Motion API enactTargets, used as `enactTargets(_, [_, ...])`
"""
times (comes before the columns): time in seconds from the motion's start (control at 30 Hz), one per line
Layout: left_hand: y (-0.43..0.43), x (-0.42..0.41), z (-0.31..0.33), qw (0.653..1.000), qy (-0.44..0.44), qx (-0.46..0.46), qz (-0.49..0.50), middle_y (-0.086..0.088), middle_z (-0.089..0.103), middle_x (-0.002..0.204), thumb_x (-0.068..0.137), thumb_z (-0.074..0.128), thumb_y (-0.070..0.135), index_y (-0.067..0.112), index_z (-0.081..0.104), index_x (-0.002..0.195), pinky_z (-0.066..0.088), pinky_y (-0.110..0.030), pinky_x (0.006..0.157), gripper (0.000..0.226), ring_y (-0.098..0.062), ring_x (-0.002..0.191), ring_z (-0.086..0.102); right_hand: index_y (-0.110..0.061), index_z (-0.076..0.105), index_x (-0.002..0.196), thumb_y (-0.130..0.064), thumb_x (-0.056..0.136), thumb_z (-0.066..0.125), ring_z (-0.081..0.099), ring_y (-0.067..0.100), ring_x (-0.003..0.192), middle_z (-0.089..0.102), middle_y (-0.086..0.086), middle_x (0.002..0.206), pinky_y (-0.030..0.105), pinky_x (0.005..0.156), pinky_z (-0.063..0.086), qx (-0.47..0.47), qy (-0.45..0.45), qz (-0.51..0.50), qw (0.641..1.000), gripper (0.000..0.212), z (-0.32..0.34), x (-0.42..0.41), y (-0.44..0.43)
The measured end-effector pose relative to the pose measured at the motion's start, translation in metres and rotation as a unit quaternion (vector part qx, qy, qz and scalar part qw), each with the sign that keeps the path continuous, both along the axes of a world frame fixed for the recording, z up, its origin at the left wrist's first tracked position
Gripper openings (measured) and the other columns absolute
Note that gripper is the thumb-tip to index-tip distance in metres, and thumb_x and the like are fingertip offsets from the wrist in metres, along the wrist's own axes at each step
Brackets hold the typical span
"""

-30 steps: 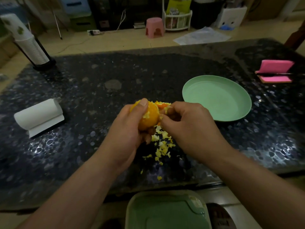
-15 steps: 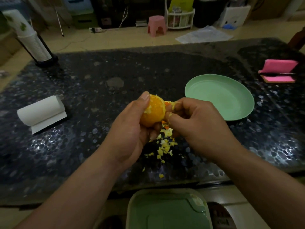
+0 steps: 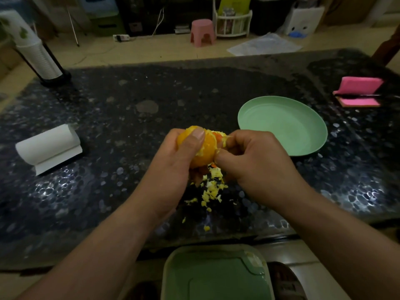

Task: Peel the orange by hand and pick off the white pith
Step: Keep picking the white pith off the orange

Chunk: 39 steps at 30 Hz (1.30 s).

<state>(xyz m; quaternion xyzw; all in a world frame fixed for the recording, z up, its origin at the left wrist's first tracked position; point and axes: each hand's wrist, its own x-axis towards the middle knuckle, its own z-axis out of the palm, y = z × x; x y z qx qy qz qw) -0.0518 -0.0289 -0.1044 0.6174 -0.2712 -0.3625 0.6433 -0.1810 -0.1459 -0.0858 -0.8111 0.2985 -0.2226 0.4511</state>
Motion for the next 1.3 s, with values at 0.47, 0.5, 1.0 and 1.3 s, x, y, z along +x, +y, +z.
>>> enactTargets(0.47, [0.001,0.002,0.015,0.973,0.227,-0.034,-0.015,-0.016,0.066,0.102,0.105,0.051,0.049,0.011,0.062,0.119,0.044,-0.023,0.048,0.042,-0.016,0.066,0.056,-0.026,0.075,0.109,-0.025,0.092,0.080,0.071,0.004,0.085,0.074,-0.014,0.089,0.020,0.074,0.058,-0.089,-0.058,0.032,0.994,0.017,-0.002,-0.003,-0.002])
enactTargets(0.5, [0.001,0.003,0.015,0.974,0.225,-0.031,-0.015,-0.016,0.066,0.102,0.105,0.051,0.049,0.011,0.062,0.120,0.045,-0.023,0.048,0.043,-0.016,0.067,0.056,-0.026,0.076,0.110,-0.027,0.092,0.080,0.071,0.004,0.085,0.074,-0.015,0.089,0.019,0.073,0.056,-0.109,-0.053,0.033,0.992,0.019,-0.002,-0.003,-0.002])
enactTargets(1.0, [-0.001,0.000,0.009,0.974,0.228,-0.007,0.002,-0.016,0.067,0.103,0.104,0.055,0.050,0.010,0.066,0.119,0.046,-0.025,0.053,0.043,-0.017,0.073,0.059,-0.019,0.062,0.085,-0.031,0.093,0.071,0.049,0.015,0.060,0.059,-0.007,0.072,0.033,0.053,0.040,-0.354,0.005,0.006,0.935,0.017,-0.005,0.002,0.012])
enactTargets(1.3, [0.000,0.000,0.010,0.978,0.209,0.010,0.016,-0.013,0.066,0.097,0.105,0.055,0.048,0.009,0.066,0.121,0.044,-0.026,0.054,0.043,-0.017,0.072,0.057,-0.021,0.056,0.081,-0.030,0.095,0.065,0.039,0.014,0.059,0.050,-0.009,0.069,0.030,0.055,0.025,-0.387,0.041,0.032,0.921,0.019,0.000,0.004,0.015])
